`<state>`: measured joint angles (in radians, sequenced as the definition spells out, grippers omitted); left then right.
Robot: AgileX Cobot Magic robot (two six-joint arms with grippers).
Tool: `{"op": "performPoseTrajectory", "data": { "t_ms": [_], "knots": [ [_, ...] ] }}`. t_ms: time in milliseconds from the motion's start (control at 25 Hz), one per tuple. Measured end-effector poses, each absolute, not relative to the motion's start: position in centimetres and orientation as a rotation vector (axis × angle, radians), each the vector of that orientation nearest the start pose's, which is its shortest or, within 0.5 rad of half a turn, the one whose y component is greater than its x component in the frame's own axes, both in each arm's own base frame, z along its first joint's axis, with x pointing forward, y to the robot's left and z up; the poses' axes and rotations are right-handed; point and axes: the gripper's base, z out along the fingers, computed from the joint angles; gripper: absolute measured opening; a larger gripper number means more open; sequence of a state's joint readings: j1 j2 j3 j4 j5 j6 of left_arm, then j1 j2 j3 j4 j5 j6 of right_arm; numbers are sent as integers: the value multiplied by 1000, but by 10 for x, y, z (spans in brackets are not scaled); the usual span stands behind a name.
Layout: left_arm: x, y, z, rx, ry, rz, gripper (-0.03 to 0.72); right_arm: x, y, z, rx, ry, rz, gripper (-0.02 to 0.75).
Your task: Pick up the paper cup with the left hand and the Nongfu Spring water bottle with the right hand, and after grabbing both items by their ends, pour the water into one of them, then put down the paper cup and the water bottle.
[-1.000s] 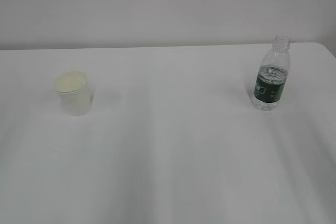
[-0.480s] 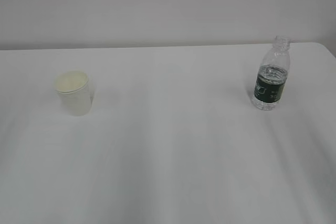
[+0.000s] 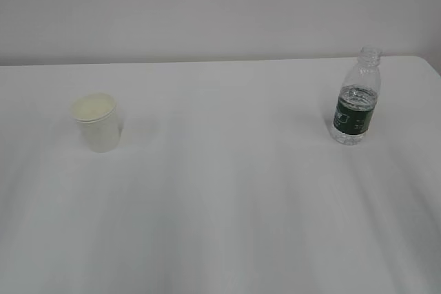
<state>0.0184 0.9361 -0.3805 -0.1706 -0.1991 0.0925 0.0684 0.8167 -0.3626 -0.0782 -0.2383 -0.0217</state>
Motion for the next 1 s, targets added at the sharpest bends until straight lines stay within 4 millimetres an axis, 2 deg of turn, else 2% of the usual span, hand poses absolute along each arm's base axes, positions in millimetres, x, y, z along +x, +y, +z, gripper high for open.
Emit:
{"op": "performPoseTrajectory", "data": {
  "t_ms": [200,440,600,1000],
  "knots": [
    [187,0,249,-90,1828,-31,557,167,14,260,-129,1696,26,590],
    [198,-8,234,-78,1897,-66,557,170,15,236,-133,1728,47,590],
    [203,-16,226,-49,1900,-81,557,172,17,229,-155,1720,54,590],
    [180,-21,193,-34,1814,-81,547,182,20,213,-199,1783,65,590]
  ]
}}
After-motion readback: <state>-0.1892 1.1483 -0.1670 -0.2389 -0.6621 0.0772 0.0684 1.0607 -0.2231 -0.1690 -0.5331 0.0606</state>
